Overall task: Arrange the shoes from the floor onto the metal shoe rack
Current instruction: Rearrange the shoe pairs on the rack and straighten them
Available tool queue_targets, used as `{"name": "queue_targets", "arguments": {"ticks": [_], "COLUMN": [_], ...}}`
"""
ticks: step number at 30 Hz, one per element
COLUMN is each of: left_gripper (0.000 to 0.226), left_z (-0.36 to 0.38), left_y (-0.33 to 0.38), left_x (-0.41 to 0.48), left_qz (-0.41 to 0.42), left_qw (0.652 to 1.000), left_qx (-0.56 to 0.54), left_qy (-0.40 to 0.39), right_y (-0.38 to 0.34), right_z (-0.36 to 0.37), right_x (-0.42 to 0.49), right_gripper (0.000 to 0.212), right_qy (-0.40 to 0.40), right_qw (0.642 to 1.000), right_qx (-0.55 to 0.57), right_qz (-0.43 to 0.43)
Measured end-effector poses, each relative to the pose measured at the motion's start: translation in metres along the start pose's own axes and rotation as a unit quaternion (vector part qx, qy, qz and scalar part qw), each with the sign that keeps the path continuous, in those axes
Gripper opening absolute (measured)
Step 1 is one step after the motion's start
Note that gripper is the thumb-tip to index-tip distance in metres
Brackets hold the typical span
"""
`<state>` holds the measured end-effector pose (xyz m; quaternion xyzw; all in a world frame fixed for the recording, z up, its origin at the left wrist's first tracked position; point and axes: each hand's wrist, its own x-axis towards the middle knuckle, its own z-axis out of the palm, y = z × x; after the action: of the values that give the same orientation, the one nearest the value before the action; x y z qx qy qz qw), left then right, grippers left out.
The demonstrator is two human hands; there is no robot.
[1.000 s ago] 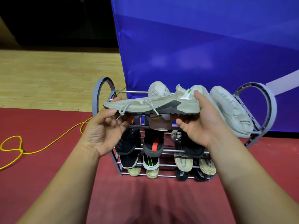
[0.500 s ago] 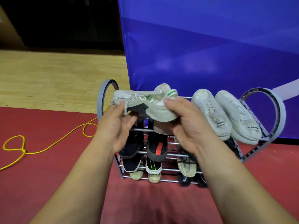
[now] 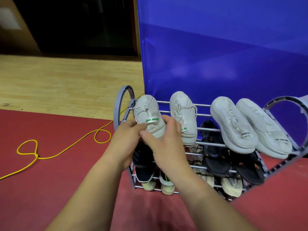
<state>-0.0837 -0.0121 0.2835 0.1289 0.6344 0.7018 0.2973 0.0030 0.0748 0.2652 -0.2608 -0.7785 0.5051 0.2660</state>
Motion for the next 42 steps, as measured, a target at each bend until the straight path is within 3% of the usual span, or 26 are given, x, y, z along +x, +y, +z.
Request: {"name": "queue_targets", "arguments": {"ticks": [8, 14, 18, 20, 22, 24, 25, 28, 30, 35, 37, 42], "left_gripper": [0.033, 0.022, 0.054, 0.052, 0.045, 0.056, 0.061, 0.063, 0.062, 0.067, 0.079, 0.083], "left_z": [-0.008, -0.007, -0.010, -0.010, -0.010, -0.010, -0.009, -0.009, -0.009, -0.015, -0.017, -0.016], "left_y": [-0.009, 0.002, 0.008, 0.008, 0.003, -0.002, -0.002, -0.005, -0.007, -0.016, -0.018, -0.024], "left_x": [0.008, -0.002, -0.013, -0.018, -0.018, -0.015, -0.014, -0.009, -0.006, 0.006, 0.010, 0.017], "left_qz": [0.035, 0.036, 0.039, 0.054, 0.082, 0.100, 0.104, 0.102, 0.102, 0.092, 0.088, 0.105], "left_qw": [0.982, 0.953, 0.947, 0.933, 0.919, 0.912, 0.912, 0.915, 0.915, 0.921, 0.924, 0.923], "left_qx": [0.182, 0.298, 0.320, 0.354, 0.385, 0.397, 0.396, 0.389, 0.389, 0.377, 0.370, 0.366], "left_qy": [0.029, 0.041, 0.005, -0.022, -0.032, -0.019, -0.008, 0.024, 0.033, 0.036, 0.030, 0.055], "right_y": [0.022, 0.024, -0.006, -0.023, -0.022, -0.007, 0.003, 0.026, 0.032, 0.047, 0.048, 0.047], "right_z": [0.012, 0.016, -0.013, -0.041, -0.065, -0.080, -0.084, -0.088, -0.083, -0.070, -0.067, -0.060], "right_x": [-0.002, -0.003, 0.010, 0.019, 0.028, 0.033, 0.035, 0.036, 0.033, 0.031, 0.031, 0.030], "right_gripper": [0.061, 0.070, 0.037, 0.026, 0.024, 0.037, 0.053, 0.117, 0.127, 0.073, 0.068, 0.062], "right_qy": [-0.007, -0.012, -0.076, -0.026, 0.078, 0.137, 0.133, 0.035, -0.013, 0.011, 0.015, 0.017], "right_qw": [0.991, 0.977, 0.965, 0.973, 0.982, 0.979, 0.976, 0.969, 0.973, 0.981, 0.983, 0.985], "right_qx": [-0.128, -0.207, -0.250, -0.227, -0.166, -0.151, -0.170, -0.219, -0.201, -0.184, -0.175, -0.164], "right_qz": [-0.045, -0.045, -0.033, -0.025, -0.039, -0.031, 0.000, 0.104, 0.116, 0.061, 0.051, 0.043]}}
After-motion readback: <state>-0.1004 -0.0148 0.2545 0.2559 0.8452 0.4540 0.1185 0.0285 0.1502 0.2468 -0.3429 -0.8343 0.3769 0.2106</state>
